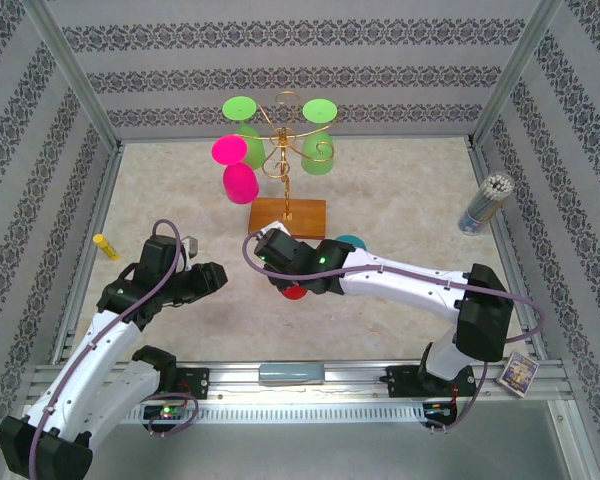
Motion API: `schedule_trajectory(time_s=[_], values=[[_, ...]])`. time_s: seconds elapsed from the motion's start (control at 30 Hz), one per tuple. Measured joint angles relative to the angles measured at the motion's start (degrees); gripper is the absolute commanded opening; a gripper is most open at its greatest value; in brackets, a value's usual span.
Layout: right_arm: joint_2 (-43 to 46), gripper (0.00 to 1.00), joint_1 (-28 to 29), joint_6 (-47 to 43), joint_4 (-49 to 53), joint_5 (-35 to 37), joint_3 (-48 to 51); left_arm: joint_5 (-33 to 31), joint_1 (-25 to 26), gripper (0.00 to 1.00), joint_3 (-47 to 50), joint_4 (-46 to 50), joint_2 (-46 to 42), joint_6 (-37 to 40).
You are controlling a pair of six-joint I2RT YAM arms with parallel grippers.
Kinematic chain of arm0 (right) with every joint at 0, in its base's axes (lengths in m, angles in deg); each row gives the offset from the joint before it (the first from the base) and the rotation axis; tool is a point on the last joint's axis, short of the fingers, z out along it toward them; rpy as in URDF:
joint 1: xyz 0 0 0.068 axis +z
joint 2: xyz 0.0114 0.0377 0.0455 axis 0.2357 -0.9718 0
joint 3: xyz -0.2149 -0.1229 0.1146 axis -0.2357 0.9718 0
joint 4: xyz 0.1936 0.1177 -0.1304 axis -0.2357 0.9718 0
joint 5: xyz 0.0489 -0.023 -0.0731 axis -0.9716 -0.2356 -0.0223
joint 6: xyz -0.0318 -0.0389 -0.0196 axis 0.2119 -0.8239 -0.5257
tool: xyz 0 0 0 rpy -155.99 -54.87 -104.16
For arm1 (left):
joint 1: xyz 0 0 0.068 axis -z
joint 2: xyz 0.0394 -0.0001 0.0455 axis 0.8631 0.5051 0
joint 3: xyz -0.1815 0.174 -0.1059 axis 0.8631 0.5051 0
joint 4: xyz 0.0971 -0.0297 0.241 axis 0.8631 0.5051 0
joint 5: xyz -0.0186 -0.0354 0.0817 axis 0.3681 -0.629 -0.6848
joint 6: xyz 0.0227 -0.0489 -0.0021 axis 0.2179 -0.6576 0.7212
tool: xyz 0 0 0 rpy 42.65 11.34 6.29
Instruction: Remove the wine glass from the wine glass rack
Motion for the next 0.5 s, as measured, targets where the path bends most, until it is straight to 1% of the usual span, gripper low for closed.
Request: schedule_trajectory(time_s=[0.27,0.5], values=[[2.78,0.38,0.00,-0.35,1.33,0.68,-1.38,0.00,0.00,0.44,-0.35,0.02,0.70,0.02],[8.72,0.31,-0.07,-0.42,2.47,0.04,-5.77,-0.07,0.00,0.44,-6.88,0.09,2.54,0.02]])
